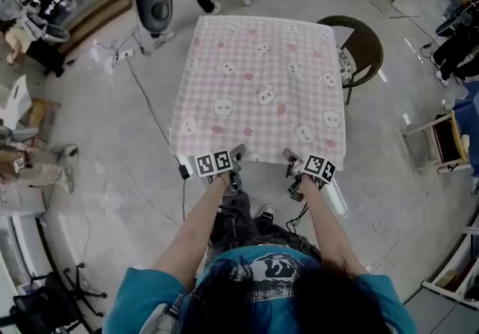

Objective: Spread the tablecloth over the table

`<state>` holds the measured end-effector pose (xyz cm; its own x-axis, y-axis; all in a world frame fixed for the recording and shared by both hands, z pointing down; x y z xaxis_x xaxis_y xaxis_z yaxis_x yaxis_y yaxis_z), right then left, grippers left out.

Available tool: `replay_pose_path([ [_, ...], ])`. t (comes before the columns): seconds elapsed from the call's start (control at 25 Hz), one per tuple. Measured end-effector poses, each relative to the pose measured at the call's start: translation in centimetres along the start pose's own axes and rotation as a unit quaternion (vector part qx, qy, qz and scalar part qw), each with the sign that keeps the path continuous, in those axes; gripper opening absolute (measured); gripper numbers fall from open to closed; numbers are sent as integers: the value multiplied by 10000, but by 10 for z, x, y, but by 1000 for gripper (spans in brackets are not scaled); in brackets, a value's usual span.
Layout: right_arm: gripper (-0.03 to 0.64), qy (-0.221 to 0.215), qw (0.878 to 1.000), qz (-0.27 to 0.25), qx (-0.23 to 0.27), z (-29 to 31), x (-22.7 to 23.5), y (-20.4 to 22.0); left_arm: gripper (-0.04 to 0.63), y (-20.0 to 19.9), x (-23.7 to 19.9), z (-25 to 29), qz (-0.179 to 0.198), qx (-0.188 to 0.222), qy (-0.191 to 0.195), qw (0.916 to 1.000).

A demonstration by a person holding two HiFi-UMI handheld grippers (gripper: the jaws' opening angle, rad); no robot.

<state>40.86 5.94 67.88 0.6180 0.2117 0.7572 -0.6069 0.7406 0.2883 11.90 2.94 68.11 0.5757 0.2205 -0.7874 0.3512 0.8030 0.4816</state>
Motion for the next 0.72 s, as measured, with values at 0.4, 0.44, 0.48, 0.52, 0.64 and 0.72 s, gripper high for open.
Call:
replay_pose_path([
  [0.4, 60, -117, 9999, 29, 103, 1, 5, -1, 77, 2, 0, 0, 247, 193, 161, 9994],
  [0.44, 75, -86, 9999, 18, 127, -1, 4, -1, 97, 2, 2, -1, 363, 212, 179, 9990],
  [0.48, 89, -65, 9999, -2, 144, -5, 3, -1, 129, 3, 4, -2, 435, 206, 222, 9986],
  [0.52, 102, -63, 9999, -20, 151, -9, 4, 0, 170, 4, 6, -3, 443, 181, 289, 9984],
  [0.64, 129, -116, 9998, -73, 120, -25, 8, 7, 281, 10, 14, -10, 269, 48, 501, 9984],
  [0.72, 132, -99, 9996, -220, 116, -35, 5, 12, 281, 12, 21, -19, 271, 5, 657, 9975],
])
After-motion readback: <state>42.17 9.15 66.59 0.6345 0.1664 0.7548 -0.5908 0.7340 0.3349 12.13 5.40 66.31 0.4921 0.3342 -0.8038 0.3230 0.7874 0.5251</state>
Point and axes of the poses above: the fingertips, and each gripper's own axes: z forward along the fingers, x to its right, y out of its underside, the point moved 10 cm from there along -z, backward along the fingers, and after that the axes turned 9 degrees about y, right-handed, at the moved point
